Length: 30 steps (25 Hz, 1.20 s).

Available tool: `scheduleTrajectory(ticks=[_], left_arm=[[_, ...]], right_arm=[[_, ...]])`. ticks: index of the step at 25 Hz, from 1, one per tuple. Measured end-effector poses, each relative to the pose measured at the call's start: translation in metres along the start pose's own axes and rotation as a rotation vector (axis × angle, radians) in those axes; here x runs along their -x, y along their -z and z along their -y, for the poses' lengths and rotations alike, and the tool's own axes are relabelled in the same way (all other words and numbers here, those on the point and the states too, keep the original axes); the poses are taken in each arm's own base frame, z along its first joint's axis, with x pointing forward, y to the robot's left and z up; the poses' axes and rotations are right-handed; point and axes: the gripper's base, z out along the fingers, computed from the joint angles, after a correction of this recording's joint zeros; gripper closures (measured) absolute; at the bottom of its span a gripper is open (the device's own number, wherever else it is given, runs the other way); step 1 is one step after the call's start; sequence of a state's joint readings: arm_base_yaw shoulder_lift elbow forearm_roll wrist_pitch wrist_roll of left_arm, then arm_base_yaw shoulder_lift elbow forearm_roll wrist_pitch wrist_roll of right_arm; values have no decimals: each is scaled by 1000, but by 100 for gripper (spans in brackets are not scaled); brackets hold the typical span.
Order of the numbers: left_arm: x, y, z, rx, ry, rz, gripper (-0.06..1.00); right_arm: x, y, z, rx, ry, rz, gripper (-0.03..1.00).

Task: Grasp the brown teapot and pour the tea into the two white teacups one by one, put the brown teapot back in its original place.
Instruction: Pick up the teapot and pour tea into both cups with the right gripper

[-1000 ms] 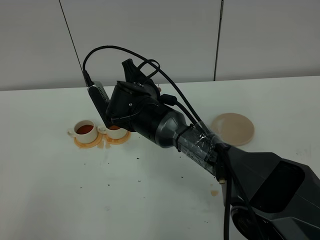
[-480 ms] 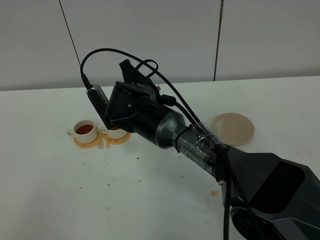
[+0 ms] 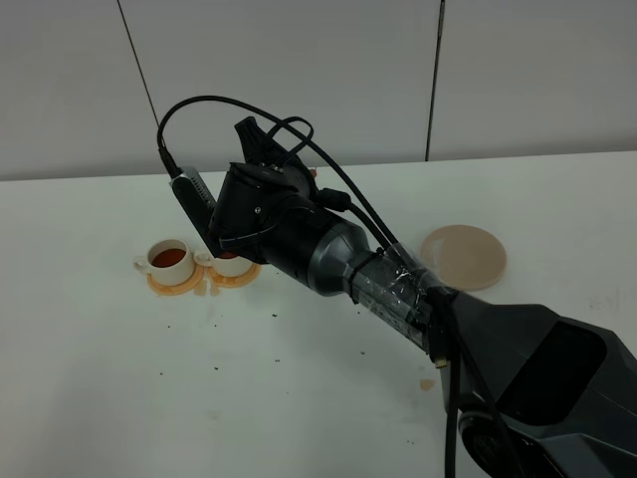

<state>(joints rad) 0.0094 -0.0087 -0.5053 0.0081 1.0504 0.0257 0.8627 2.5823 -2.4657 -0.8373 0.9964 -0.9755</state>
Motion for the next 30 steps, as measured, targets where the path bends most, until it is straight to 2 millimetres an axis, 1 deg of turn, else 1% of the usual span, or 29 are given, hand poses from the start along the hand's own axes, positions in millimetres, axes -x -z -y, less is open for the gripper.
scheduleTrajectory(ticks=[30], left_arm=[[0, 0, 0, 0, 0, 0, 70]], right_arm=[[0, 0, 1, -12, 21, 4, 87]])
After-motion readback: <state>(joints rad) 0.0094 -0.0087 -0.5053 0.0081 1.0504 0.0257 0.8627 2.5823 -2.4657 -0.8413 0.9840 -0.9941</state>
